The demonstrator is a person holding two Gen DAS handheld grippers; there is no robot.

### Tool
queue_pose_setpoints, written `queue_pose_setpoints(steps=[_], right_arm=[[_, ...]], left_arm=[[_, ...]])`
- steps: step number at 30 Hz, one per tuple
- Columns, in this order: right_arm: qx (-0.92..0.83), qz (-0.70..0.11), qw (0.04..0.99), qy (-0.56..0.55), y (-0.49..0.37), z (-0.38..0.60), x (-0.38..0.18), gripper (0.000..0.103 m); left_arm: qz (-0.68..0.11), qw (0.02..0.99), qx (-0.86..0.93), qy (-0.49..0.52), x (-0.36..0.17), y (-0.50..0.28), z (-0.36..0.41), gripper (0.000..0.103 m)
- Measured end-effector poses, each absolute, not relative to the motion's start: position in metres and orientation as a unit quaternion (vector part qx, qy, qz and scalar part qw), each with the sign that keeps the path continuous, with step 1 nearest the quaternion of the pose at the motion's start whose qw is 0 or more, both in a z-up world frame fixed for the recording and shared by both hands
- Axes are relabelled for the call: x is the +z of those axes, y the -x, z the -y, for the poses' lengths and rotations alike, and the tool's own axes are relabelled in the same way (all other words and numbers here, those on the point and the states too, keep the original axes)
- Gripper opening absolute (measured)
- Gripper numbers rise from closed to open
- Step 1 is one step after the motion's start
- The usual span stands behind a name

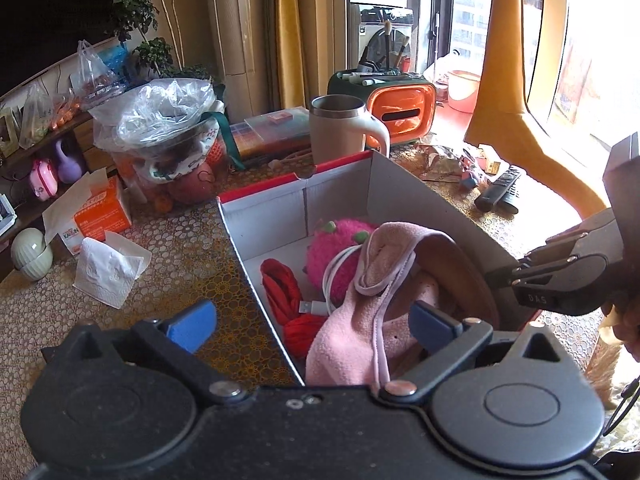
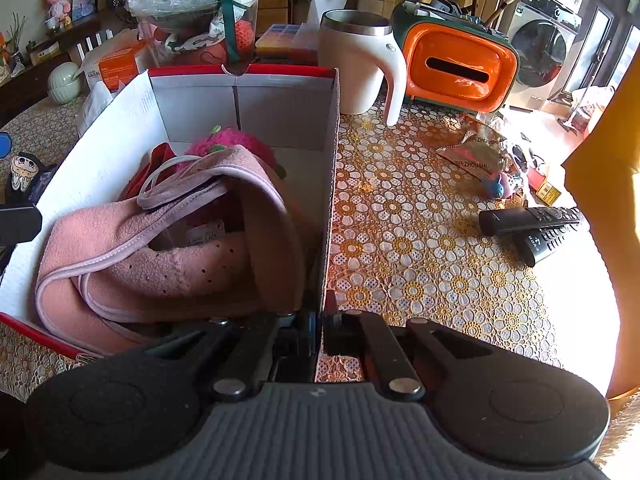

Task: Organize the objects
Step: 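Move the left gripper to the black item with cartoon badge and grasp it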

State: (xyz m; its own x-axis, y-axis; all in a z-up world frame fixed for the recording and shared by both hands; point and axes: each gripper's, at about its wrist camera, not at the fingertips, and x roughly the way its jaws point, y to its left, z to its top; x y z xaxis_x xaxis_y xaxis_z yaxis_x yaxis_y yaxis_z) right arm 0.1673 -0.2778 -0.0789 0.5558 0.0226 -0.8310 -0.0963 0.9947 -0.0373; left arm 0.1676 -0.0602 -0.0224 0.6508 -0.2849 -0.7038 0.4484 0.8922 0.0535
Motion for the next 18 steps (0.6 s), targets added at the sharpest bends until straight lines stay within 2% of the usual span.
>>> queue_pose_setpoints(steps=[18], right_arm=[[0.032, -0.472, 0.880, 0.038, -0.166, 0.278, -0.080, 0.002]], left_arm=[[-0.342, 0.935, -0.072, -0.068, -0.022, -0.184, -0.043, 0.103]])
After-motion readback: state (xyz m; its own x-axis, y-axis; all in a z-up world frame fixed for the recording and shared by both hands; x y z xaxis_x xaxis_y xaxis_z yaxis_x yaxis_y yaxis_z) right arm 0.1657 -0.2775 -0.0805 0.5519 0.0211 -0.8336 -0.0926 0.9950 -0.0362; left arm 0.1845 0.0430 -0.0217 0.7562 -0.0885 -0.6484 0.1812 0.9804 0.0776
